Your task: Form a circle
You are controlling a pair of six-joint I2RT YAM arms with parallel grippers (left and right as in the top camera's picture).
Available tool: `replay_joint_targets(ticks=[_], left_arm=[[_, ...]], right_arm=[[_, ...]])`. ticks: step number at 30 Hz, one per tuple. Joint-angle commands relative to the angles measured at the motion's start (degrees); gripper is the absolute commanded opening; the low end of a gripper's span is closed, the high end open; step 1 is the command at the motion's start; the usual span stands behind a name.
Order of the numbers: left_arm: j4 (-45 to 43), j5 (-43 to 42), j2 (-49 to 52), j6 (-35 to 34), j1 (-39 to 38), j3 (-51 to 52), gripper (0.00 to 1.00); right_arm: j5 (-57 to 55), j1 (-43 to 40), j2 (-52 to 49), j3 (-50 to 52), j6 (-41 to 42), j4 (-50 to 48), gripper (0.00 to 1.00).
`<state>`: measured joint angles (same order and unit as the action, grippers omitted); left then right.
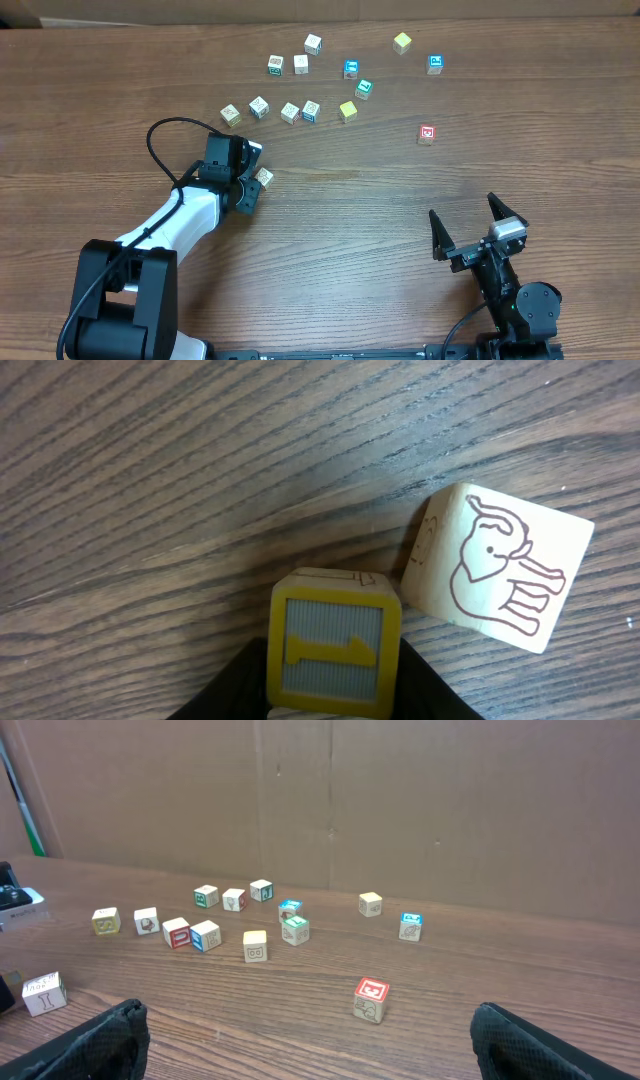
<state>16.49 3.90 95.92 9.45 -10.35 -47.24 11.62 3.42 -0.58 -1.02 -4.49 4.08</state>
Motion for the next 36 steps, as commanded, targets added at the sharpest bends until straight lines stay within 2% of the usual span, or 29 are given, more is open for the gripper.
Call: replay_joint_targets(ticks=[1,7,24,36], left_arm=[[0.07,0.55,0.35,0.85,0.66,0.17,0.3],[1.95,0.63,0.35,2.38,0.66,0.17,0.28],[2.93,1.18,0.35,7.32,0.66,0.17,0.3],[0.92,0.98,0.35,7.32,0.66,0.17,0.31]], right_arm=[[0.0,-0.13,0.42,0.57,-0.04,-0.33,1.0],[0.02,-0.13,0.42,0.57,-0.04,-0.33,1.0],[0.0,-0.13,0.42,0.57,-0.04,-0.31,1.0],[0.0,-0.13,0.42,0.57,-0.04,-0.33,1.0]])
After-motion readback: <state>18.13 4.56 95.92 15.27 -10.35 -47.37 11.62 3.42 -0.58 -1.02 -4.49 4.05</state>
